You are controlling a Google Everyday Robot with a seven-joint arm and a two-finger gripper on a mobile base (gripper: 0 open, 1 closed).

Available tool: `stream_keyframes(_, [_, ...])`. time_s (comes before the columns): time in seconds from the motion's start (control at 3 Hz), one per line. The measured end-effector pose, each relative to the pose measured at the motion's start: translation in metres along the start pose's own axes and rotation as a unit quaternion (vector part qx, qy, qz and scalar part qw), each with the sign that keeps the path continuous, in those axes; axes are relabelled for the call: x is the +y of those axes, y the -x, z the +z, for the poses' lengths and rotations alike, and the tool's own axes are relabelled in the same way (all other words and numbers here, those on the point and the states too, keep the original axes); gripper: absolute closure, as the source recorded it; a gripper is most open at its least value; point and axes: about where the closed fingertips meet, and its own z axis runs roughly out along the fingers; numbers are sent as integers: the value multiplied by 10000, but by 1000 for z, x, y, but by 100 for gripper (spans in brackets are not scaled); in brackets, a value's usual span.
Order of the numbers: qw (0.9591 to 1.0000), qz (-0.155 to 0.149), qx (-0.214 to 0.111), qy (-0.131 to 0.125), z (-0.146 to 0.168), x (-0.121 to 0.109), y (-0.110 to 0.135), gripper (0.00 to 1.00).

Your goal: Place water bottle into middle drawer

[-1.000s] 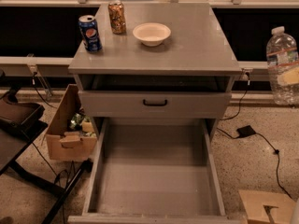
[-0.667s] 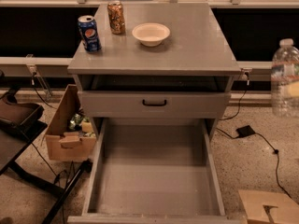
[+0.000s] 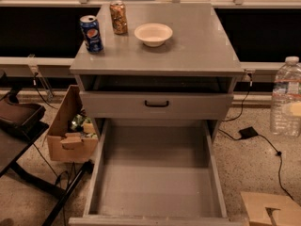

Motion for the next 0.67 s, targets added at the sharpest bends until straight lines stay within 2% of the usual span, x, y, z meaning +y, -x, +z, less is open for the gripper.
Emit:
stream_keyframes(0.33, [9997,99,-176,-99,1,-15,-7,100])
stream_keyframes(0.67, [9983,46,-553,-161,12,-29,-50,100])
